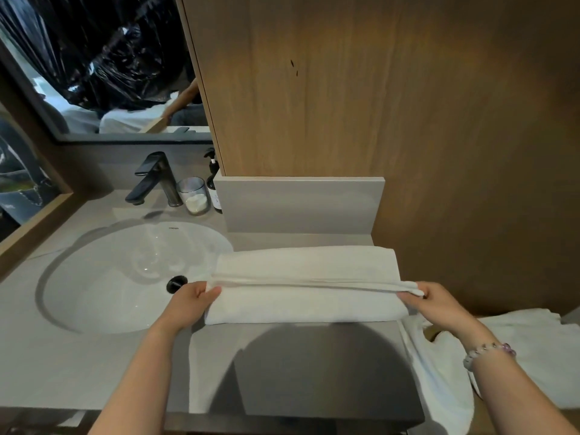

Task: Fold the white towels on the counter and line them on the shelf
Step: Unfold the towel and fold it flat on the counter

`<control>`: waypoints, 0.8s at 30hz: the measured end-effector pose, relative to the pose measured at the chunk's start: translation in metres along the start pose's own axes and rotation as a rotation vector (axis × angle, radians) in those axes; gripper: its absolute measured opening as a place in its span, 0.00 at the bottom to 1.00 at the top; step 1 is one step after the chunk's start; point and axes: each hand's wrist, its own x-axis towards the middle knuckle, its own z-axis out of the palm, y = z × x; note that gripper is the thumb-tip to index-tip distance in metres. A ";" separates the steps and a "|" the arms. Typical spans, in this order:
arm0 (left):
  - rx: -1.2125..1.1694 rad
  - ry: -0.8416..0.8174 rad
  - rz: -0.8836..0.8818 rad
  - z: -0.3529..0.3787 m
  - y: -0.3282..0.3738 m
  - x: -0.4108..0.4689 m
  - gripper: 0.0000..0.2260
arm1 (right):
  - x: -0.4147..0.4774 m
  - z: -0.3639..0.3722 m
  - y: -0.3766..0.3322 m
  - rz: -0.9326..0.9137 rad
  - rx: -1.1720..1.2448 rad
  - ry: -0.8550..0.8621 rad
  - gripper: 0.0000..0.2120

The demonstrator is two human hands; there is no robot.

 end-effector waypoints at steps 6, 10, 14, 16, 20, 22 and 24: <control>0.056 0.134 0.030 0.008 0.005 0.001 0.15 | 0.013 0.009 -0.007 -0.105 -0.160 0.162 0.15; 0.177 0.211 0.011 0.012 0.011 0.011 0.14 | 0.023 0.011 -0.013 -0.077 -0.340 0.240 0.21; 0.369 0.271 -0.012 0.017 0.016 0.024 0.17 | 0.034 0.015 -0.020 -0.041 -0.475 0.271 0.22; 0.437 0.286 -0.046 0.019 0.019 0.031 0.17 | 0.041 0.017 -0.023 -0.012 -0.527 0.288 0.22; 0.547 0.286 -0.116 0.022 0.029 0.042 0.17 | 0.049 0.020 -0.030 0.044 -0.631 0.324 0.22; 0.588 0.280 -0.143 0.024 0.032 0.047 0.17 | 0.053 0.023 -0.031 0.084 -0.674 0.334 0.23; 0.637 0.269 -0.164 0.026 0.033 0.051 0.17 | 0.057 0.027 -0.031 0.118 -0.704 0.344 0.24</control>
